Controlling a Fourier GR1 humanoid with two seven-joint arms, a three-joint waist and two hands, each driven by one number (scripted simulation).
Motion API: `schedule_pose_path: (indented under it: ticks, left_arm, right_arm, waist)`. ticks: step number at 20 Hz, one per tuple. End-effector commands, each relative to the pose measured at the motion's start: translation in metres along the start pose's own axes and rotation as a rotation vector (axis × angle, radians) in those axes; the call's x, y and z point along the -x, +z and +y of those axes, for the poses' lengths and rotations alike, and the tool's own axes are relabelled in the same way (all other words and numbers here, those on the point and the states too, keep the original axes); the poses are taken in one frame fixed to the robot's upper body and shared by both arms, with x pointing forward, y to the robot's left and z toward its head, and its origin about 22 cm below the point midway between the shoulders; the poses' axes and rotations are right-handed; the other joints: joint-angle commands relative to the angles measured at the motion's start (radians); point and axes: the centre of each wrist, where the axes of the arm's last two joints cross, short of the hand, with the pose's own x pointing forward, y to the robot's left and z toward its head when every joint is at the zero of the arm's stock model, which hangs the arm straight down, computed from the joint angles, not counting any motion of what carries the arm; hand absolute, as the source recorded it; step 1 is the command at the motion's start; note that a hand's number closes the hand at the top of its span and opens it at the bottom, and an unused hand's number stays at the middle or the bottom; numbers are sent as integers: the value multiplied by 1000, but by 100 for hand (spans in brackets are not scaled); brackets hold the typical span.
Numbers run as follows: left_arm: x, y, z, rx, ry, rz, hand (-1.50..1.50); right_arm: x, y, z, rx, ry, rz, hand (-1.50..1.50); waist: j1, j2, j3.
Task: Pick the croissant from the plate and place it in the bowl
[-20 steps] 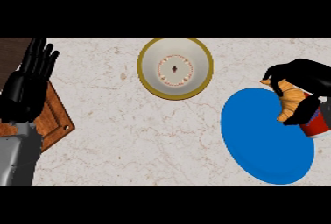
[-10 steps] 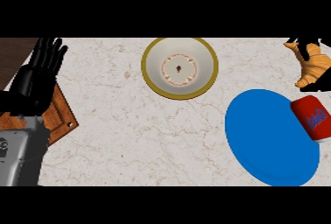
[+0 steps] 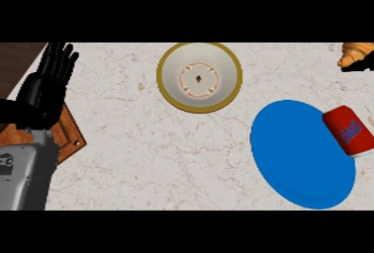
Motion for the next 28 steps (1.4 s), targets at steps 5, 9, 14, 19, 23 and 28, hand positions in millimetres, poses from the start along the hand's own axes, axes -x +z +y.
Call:
schedule_pose_path:
  ticks: [5, 9, 14, 19, 23, 28]
  left_arm:
    - [1, -4, 0, -20, -2, -1, 0]
    - [10, 3, 10, -37, -14, 28, 0]
    - [4, 1, 17, -59, -25, 33, 0]
    - [5, 5, 27, -48, -18, 42, 0]
    - [9, 8, 23, -74, -25, 39, 0]
    - [22, 19, 31, -96, -31, 56, 0]
  right_arm:
    - [-23, -50, -25, -29, -313, -245, 150]
    - [-36, -70, -33, -89, -359, -265, 150]
    - [-66, -115, -16, -173, -388, -298, 150]
    - [-104, -157, -1, -271, -359, -319, 150]
    - [-115, -171, 27, -337, -366, -348, 150]
    - [-134, -187, 83, -395, -351, -348, 150]
  waist:
    - [-26, -16, -4]
    - [-37, -21, -6]
    - [-59, -29, -5]
    - [-62, -30, -7]
    - [-80, -31, -6]
    - [-94, -34, -6]
